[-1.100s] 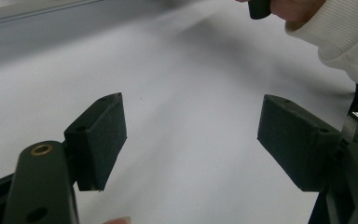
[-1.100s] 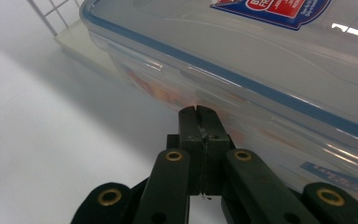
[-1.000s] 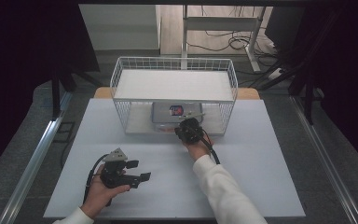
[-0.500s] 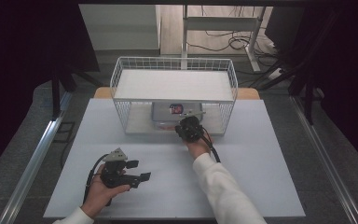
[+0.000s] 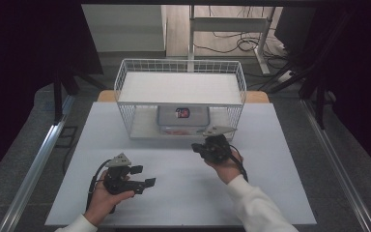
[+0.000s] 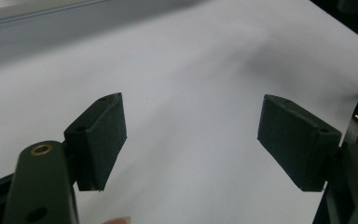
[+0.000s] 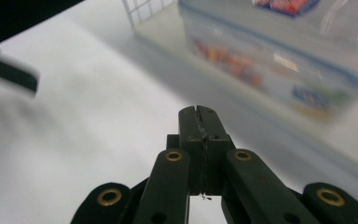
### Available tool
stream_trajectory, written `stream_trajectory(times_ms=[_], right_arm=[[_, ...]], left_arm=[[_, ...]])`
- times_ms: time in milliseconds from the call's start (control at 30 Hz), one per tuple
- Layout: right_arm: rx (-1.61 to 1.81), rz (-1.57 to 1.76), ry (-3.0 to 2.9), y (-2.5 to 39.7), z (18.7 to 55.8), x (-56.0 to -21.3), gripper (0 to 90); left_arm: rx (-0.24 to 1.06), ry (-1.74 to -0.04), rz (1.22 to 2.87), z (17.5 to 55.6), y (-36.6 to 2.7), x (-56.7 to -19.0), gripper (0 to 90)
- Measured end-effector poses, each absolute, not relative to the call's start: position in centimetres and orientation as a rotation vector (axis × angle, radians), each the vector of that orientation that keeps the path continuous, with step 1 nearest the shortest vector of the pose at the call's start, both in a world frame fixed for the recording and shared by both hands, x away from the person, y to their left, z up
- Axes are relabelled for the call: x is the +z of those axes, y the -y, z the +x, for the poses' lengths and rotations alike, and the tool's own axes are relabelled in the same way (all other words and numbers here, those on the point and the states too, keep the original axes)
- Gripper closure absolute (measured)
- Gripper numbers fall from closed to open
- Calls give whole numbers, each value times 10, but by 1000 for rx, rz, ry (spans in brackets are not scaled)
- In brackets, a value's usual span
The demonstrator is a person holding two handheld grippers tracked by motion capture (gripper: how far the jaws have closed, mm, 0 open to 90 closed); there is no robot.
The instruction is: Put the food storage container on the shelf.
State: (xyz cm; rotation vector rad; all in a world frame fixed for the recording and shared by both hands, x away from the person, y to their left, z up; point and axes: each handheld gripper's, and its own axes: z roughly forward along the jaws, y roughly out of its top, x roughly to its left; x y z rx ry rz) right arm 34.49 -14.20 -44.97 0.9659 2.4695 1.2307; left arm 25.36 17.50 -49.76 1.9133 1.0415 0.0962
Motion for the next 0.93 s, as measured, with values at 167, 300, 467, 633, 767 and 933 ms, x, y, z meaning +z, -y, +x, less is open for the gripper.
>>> stream_trajectory(times_ms=[167,300,467,633,767,933], right_arm=[[1245,922,-2491,180,313,-449,761],[1243,926,-2491,207,294,-456,505],[1243,994,-2474,233,281,-463,434],[1239,1017,-2463,241,279,-465,391],[1253,1021,-2451,239,279,-464,345],[1247,1009,-2445,239,279,-466,311]], left_arm=[[120,-1056,1919,253,-176,-497,234],[142,-1061,1919,252,-177,-497,234],[162,-1063,1928,249,-178,-497,233],[169,-1068,1929,249,-178,-497,234],[172,-1067,1930,250,-178,-497,234],[174,-1074,1940,251,-178,-499,235]])
